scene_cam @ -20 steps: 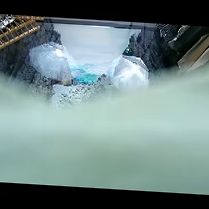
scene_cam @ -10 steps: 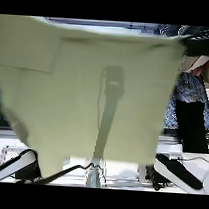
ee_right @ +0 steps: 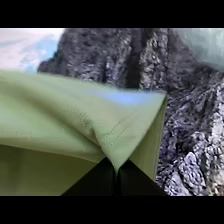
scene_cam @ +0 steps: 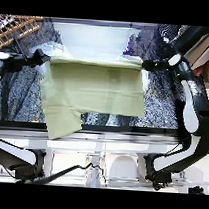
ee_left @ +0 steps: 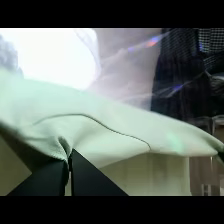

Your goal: Fold the clothes and pants, and hang the long-sleeved shirts on hangers.

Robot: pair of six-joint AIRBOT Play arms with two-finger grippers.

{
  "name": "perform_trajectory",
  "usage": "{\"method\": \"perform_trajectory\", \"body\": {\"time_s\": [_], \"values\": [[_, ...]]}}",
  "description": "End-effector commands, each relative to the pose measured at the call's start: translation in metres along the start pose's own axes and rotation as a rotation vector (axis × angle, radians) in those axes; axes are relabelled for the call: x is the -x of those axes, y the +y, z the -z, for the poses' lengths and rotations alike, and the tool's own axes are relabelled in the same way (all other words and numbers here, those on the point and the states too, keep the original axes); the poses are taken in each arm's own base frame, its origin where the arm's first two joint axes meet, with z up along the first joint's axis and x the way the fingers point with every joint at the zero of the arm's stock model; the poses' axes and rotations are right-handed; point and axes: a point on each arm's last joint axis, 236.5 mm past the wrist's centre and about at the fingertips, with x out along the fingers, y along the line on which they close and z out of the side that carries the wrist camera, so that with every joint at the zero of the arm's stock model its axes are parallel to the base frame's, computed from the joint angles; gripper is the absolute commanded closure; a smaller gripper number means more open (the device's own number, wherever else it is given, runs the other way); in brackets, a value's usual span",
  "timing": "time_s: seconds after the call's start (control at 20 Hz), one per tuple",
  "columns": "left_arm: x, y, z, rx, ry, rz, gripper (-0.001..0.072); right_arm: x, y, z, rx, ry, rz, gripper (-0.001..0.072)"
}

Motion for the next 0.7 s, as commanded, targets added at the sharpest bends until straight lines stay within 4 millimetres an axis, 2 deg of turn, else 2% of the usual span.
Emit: {"method": "perform_trajectory", "body": {"time_s": [0.0, 0.15, 0.25, 0.4, 0.5, 0.55, 0.6, 0.65], "values": [[-0.014, 0.022, 0.017, 0.066, 0.05, -0.012, 0.07, -0.023, -0.004, 0.025, -0.005, 0.074, -0.018, 0.0693], [-0.008, 0.019, 0.031, 0.093, 0.115, 0.023, 0.0699, -0.018, 0.006, 0.059, 0.002, 0.219, -0.061, 0.0693], [-0.002, 0.032, 0.046, 0.106, 0.184, -0.016, 0.07, -0.013, 0.009, 0.077, 0.012, 0.3, -0.076, 0.0692], [0.008, 0.059, 0.069, 0.113, 0.279, -0.125, 0.0699, -0.007, 0.012, 0.094, 0.018, 0.375, -0.093, 0.0691], [0.011, 0.054, 0.079, 0.114, 0.327, -0.109, 0.0684, -0.004, 0.015, 0.101, 0.014, 0.404, -0.103, 0.069], [0.012, 0.052, 0.083, 0.116, 0.343, -0.101, 0.0615, -0.002, 0.017, 0.104, 0.01, 0.42, -0.111, 0.069], [0.013, 0.051, 0.084, 0.117, 0.352, -0.097, 0.051, -0.001, 0.018, 0.108, 0.008, 0.437, -0.115, 0.0688], [0.014, 0.049, 0.087, 0.12, 0.363, -0.091, 0.0393, 0.0, 0.017, 0.109, 0.002, 0.444, -0.113, 0.0617]]}}
